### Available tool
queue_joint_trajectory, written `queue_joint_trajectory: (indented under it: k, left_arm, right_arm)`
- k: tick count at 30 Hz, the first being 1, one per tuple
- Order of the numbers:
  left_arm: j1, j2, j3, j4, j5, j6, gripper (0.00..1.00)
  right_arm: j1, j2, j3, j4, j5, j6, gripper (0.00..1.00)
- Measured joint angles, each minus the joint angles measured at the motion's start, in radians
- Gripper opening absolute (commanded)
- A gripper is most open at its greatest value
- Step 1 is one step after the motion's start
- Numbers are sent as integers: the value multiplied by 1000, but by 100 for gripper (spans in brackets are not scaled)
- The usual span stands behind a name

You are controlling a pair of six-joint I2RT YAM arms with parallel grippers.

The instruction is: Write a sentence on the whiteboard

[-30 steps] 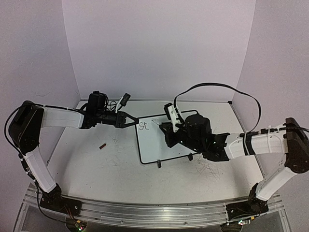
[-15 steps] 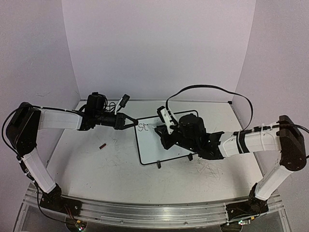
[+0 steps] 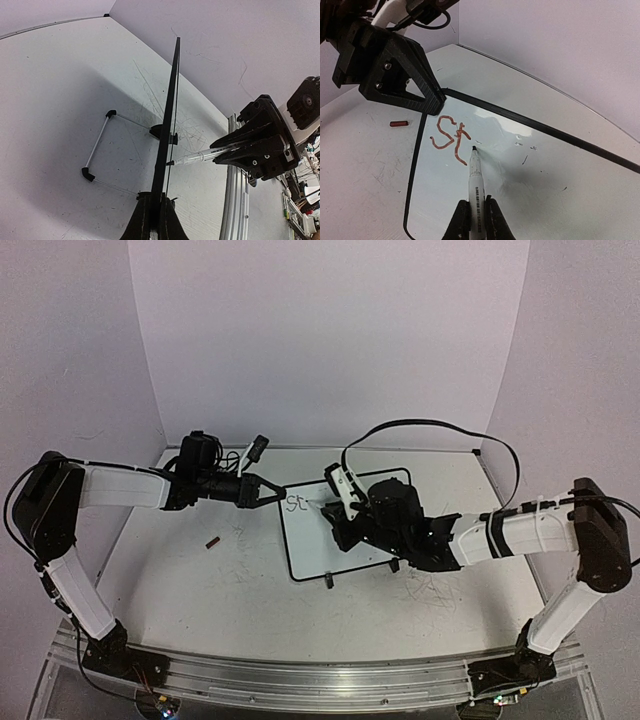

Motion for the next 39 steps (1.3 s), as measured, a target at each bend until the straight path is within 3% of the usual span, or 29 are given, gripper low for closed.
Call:
queue_joint_trajectory:
  k: [39]
  left_arm:
    - [0, 0, 0, -6, -8, 6, 0]
  right_arm:
    - [8, 8, 0, 18, 64, 49, 0]
